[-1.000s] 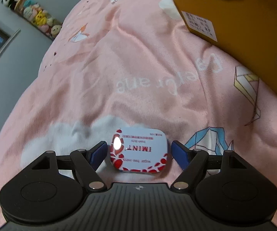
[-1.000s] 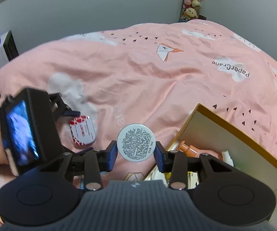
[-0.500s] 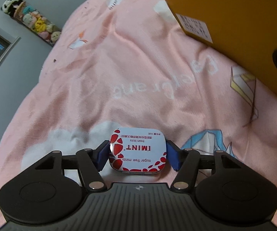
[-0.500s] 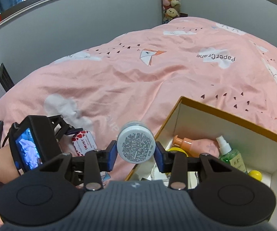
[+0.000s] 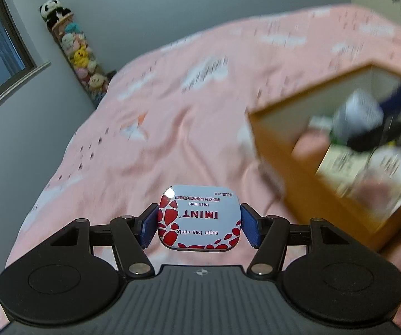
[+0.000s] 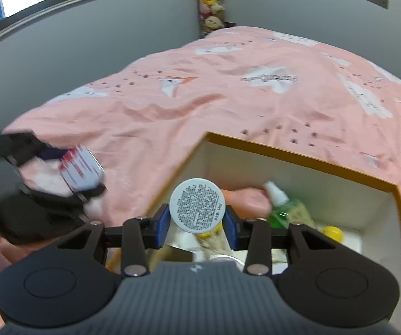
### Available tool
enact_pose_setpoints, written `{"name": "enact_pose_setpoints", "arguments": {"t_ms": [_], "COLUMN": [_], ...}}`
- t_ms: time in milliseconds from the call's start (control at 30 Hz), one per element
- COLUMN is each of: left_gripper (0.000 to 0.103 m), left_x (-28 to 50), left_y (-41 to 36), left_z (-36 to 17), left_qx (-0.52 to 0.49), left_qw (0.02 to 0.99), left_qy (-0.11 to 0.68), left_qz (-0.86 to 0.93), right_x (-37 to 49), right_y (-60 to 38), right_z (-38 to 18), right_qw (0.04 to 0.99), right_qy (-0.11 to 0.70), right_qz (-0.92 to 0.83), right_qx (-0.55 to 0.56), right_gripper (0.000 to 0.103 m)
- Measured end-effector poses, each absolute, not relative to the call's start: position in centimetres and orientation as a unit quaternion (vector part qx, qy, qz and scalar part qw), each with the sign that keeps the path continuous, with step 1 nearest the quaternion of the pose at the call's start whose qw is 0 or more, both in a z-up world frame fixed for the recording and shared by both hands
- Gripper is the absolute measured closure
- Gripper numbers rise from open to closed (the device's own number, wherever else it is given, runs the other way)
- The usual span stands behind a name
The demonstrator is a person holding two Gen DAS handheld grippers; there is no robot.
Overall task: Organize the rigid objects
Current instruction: 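Carry the round jar and IMINT tin over the orange box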
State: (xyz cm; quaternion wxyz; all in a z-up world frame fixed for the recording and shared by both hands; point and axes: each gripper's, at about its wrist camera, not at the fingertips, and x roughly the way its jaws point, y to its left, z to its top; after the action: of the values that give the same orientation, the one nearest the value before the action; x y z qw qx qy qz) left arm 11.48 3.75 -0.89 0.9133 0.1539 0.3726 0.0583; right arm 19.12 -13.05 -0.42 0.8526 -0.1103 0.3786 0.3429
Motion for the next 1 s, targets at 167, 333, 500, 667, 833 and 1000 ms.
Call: {"name": "enact_pose_setpoints", "arguments": {"t_ms": [167, 333, 500, 667, 833, 1000], "left_gripper": [0.032, 0.032, 0.032, 0.032, 0.032, 0.032], "left_x": [12.4, 14.5, 17.1, 20.1, 22.6, 24.1], "left_y": [1.8, -0.4, -2.6, -4.7, -5.8, -6.5], "left_z": [1.7, 2.2, 1.5, -0.4, -2.3, -3.6], "left_qx": [0.126, 0.086, 0.063, 0.028, -0.002, -0.027], "left_qw": [0.928, 0.925, 0.912, 0.881, 0.86, 0.846], "left_qy": [0.35, 0.364, 0.388, 0.442, 0.479, 0.501], "left_qz": [0.009, -0.061, -0.118, -0.17, -0.18, -0.181], "right_x": [19.5, 21.1, 23.3, 25.8, 27.5, 28.7], "right_y": [-15.6, -18.6, -21.5, -23.1, -23.7, -22.9], "right_z": [-1.0, -1.8, -2.7, -3.7, -5.1, -6.7], "right_qw": [0.859, 0.849, 0.834, 0.814, 0.786, 0.753], "right_qy": [0.385, 0.416, 0.455, 0.493, 0.53, 0.551], "right_qz": [0.318, 0.307, 0.288, 0.274, 0.268, 0.274], "right_qx": [-0.111, -0.104, -0.118, -0.138, -0.174, -0.235], "right_gripper": [0.063, 0.063, 0.063, 0.063, 0.063, 0.063]}}
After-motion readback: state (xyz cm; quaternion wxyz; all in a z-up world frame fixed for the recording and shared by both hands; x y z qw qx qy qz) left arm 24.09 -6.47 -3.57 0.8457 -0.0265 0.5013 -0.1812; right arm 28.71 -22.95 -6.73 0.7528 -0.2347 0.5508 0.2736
